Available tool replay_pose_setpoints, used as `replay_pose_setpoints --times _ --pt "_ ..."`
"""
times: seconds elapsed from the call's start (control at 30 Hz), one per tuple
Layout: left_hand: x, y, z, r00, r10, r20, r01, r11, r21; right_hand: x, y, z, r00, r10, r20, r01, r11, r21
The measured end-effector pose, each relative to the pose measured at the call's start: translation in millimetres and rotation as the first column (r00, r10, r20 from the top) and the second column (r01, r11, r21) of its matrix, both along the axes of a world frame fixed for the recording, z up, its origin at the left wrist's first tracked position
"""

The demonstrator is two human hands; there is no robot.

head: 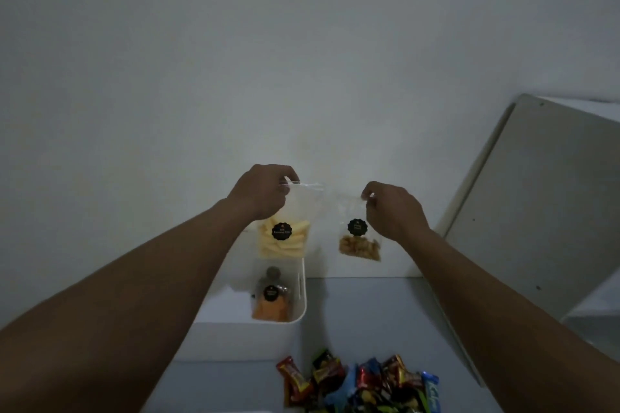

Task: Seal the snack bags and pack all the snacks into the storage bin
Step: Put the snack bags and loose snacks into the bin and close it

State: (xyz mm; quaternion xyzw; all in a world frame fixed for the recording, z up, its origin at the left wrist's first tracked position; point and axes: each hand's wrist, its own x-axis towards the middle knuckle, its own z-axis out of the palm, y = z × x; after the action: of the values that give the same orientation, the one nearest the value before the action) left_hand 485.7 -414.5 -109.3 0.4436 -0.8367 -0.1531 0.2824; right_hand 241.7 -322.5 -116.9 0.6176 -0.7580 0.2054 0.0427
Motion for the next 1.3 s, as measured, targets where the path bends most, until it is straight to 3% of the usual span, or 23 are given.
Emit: replay_pose_setpoints --times 0.2,0.37,0.53,0.73,0.87,1.0,1.3 --pt "64.0 0.7 -17.5 0.996 0.082 0.032 -0.083 0.996 0.041 66.7 -7.2 -16.1 0.998 0.045 0.051 -0.043 0.998 -0.04" --pt "104.5 -1.9 -43.3 0.99 0.136 0.027 -0.138 0.986 0.095 109.8 -12.6 -43.9 0.988 0.086 0.13 -0.091 0.995 0.03" --pt "127.3 -5.7 -67.9 0.98 0.199 0.015 -0.199 0.976 0.083 138.5 -21.6 -74.1 0.986 0.123 0.115 -0.139 0.98 0.14" --pt "139.0 -12.0 -91.8 0.974 0.226 -0.007 -0.224 0.971 0.085 164.2 -36.8 -93.3 0.979 0.203 -0.007 -0.199 0.965 0.171" --pt "142.5 -16.3 -96.3 0.964 0.264 -0.016 -0.262 0.961 0.095 166.0 -46.9 -91.7 0.98 0.177 0.09 -0.187 0.974 0.129" --pt "145.0 -22.7 -91.9 0.95 0.312 -0.028 -0.307 0.945 0.108 165.7 -54.9 -96.4 0.968 0.174 0.179 -0.215 0.946 0.244" --pt "142.8 -25.0 -106.4 0.952 0.306 -0.029 -0.299 0.944 0.141 171.7 -69.7 -155.6 0.96 0.275 -0.057 -0.203 0.82 0.536"
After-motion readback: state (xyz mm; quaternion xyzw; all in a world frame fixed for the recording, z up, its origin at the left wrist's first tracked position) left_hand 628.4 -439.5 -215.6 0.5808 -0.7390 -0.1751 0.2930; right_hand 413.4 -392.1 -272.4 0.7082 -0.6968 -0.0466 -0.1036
